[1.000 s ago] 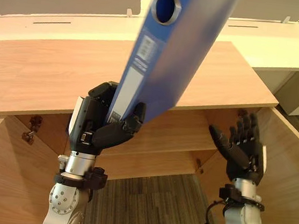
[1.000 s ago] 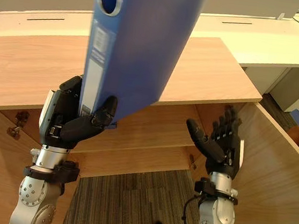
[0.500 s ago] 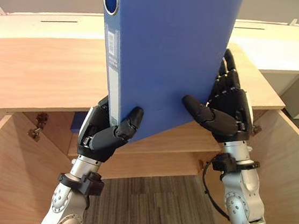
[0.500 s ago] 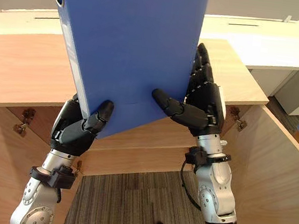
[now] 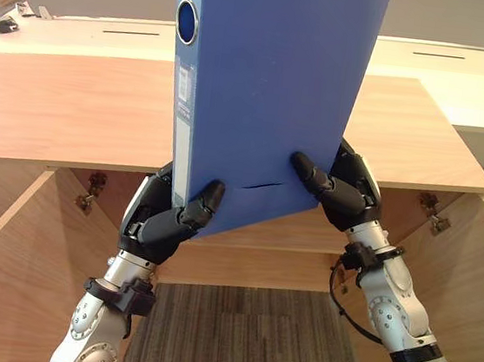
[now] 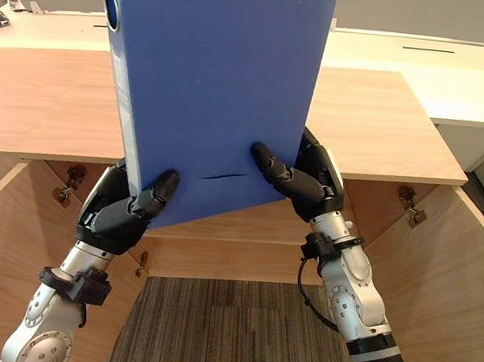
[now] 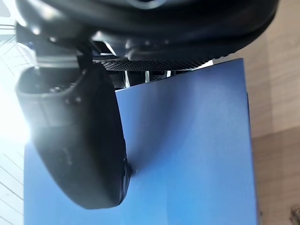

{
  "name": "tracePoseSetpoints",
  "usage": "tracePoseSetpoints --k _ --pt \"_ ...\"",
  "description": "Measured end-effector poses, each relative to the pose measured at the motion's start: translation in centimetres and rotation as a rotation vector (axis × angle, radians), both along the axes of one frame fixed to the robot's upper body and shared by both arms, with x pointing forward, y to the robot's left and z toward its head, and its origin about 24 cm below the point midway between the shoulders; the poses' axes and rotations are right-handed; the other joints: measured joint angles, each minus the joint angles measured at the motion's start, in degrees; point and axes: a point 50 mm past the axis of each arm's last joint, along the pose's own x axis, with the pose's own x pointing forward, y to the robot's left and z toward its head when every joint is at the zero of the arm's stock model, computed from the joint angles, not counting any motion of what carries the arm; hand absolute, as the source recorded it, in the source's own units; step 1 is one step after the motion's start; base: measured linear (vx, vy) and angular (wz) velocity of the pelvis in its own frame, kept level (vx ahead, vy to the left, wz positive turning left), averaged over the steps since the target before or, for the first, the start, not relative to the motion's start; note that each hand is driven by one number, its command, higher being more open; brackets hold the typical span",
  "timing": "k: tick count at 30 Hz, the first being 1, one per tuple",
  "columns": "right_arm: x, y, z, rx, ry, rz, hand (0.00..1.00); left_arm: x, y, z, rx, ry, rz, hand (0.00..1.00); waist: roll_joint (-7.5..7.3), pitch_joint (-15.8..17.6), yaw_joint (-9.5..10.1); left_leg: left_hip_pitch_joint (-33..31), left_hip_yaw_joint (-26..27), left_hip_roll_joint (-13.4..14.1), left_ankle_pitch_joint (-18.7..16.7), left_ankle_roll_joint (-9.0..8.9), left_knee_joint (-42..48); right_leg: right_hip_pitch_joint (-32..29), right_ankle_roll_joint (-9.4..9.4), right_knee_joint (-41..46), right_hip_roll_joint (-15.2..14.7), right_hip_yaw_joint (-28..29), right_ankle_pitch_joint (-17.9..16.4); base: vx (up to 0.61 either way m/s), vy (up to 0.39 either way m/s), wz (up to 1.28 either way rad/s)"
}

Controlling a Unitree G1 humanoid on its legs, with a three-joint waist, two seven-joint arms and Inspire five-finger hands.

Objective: Walk over to the cabinet, pick up the folder, carry it to the office cabinet, place the folder inside the office cabinet, then close the office cabinet door

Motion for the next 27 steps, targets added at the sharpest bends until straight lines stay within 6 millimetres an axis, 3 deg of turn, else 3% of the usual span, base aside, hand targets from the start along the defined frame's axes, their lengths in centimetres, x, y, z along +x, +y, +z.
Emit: tracePoseSetpoints --k 1,7,12,16,20,23,27 --pt "0.0 0.1 0.0 0.007 -0.001 0.005 0.00 0.0 0.2 0.1 0.000 -0.008 0.008 1.00 0.01 -0.01 0.08 0.00 -0.03 0.00 0.03 0.02 -0.05 0.00 0.00 -0.01 0.01 -0.03 0.00 0.00 0.000 0.00" --pt "-0.4 1.6 0.2 0.077 -0.034 0.052 0.00 0.1 1.1 0.6 -0.031 -0.063 0.095 1.00 0.12 -0.08 0.67 -0.03 -0.34 0.00 0.46 0.11 -0.44 0.00 0.00 -0.08 0.05 -0.31 0.00 -0.02 -0.012 0.01" --pt "-0.9 2.8 1.2 0.093 -0.110 0.019 0.00 -0.3 3.0 1.0 -0.014 -0.114 0.326 1.00 0.16 -0.13 1.11 -0.52 -1.78 -0.13 1.02 0.12 -0.78 0.07 -0.01 -0.07 -0.08 -1.52 0.00 -0.04 -0.023 0.13" --pt "-1.1 2.2 2.8 0.100 -0.187 -0.087 0.00 -1.5 5.3 0.0 -0.012 -0.063 0.583 1.00 0.18 -0.14 1.64 -0.56 -2.37 -0.16 1.37 0.12 -1.23 0.18 -0.01 -0.08 -0.09 -2.04 0.00 -0.03 -0.018 0.10" --pt "-1.6 -0.2 4.3 0.181 -0.261 -0.247 0.00 -2.6 7.3 -3.2 0.053 0.119 0.796 1.00 0.49 -0.46 2.01 -0.97 -3.97 -0.49 2.08 0.30 -1.98 0.26 -0.01 -0.15 -0.33 -3.47 -0.01 -0.02 -0.015 0.19" --pt "-1.9 -1.8 4.9 0.197 -0.299 -0.352 0.00 -4.1 7.7 -5.8 0.093 0.267 0.865 1.00 0.78 -0.75 2.05 -0.98 -5.02 -0.74 2.24 0.36 -2.23 0.87 -0.01 -0.38 -0.60 -4.39 -0.02 -0.01 -0.002 0.19" --pt "-2.1 -1.8 5.2 0.204 -0.315 -0.362 0.00 -4.7 7.5 -8.0 0.144 0.383 0.858 1.00 1.06 -0.95 2.22 -1.40 -5.62 -0.74 2.35 0.45 -2.24 0.93 0.00 -0.56 -0.83 -5.03 -0.04 -0.03 -0.018 0.09"
